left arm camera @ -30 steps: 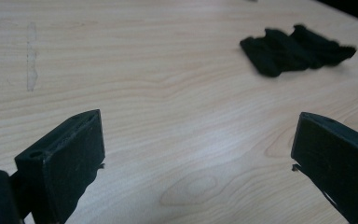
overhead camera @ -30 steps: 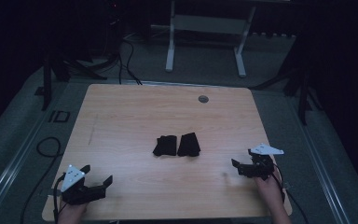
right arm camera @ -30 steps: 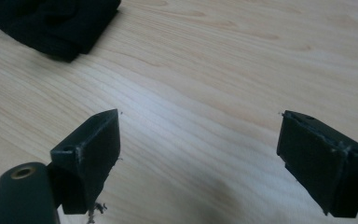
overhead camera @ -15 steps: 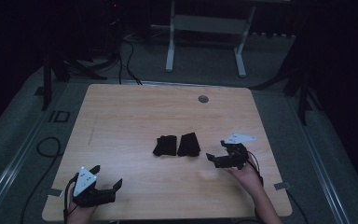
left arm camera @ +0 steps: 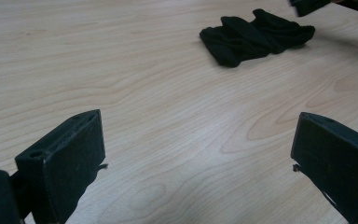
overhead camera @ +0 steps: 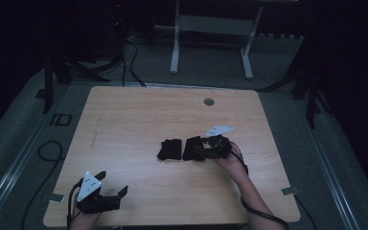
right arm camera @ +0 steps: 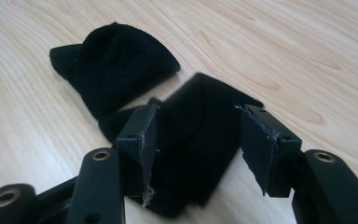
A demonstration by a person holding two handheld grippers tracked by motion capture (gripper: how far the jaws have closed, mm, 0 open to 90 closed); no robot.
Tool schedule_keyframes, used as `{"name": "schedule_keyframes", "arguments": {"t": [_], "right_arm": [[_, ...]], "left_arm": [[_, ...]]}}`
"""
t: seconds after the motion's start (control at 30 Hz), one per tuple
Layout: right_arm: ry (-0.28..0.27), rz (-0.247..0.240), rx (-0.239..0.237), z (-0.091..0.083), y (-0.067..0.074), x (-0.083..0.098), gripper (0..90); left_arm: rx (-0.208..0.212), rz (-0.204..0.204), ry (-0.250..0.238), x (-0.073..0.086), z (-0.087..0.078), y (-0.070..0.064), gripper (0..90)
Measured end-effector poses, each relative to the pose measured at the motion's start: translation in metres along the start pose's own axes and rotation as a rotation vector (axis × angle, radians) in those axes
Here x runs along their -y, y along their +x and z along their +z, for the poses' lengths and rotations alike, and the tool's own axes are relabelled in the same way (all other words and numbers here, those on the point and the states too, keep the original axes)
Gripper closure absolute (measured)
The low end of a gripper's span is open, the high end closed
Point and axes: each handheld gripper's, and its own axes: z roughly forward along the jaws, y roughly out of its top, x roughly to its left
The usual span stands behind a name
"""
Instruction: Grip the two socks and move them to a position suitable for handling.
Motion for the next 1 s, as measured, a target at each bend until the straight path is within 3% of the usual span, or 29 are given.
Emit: {"name": "schedule_keyframes", "arguments": {"t": [0.13,0.2,0.33,0.4,0.5,0.57,0.6,0.67,0.73,0.87,1.0], "right_arm": [[0.034,-0.003,-0.024,0.018,0.002,-0.004,43.6],[0.062,-0.018,-0.012,0.025,0.003,-0.003,40.8],[0.089,0.021,-0.013,0.032,0.001,0.003,37.7],[0.105,0.041,0.016,0.032,0.005,0.003,38.6],[0.117,0.033,0.049,0.032,0.010,0.003,46.2],[0.120,0.035,0.063,0.031,0.011,0.002,63.2],[0.125,0.038,0.075,0.029,0.013,0.002,66.4],[0.129,0.063,0.094,0.030,0.016,0.001,70.2],[0.144,0.055,0.103,0.030,0.019,-0.001,72.7],[0.140,0.087,0.075,0.025,0.018,-0.002,75.0],[0.113,0.090,0.076,0.011,0.023,0.002,75.1]], "left_arm": [[0.002,0.009,0.009,0.000,0.000,0.000,3.1],[0.002,0.007,0.006,0.001,0.000,0.000,3.1],[0.007,0.002,0.007,0.001,-0.001,0.000,3.2],[0.012,0.004,0.007,0.000,0.000,-0.001,3.1],[0.019,0.012,0.008,-0.001,0.001,-0.004,3.1],[0.027,0.012,0.006,-0.001,0.001,-0.006,3.1],[0.028,0.015,0.007,-0.001,0.000,-0.007,3.2],[0.033,0.018,0.009,-0.001,0.001,-0.008,3.1],[0.037,0.020,0.015,-0.001,0.001,-0.008,3.2],[0.034,0.019,0.008,-0.002,-0.001,-0.008,3.2],[0.032,0.003,0.005,-0.001,-0.003,-0.005,3.6]]}}
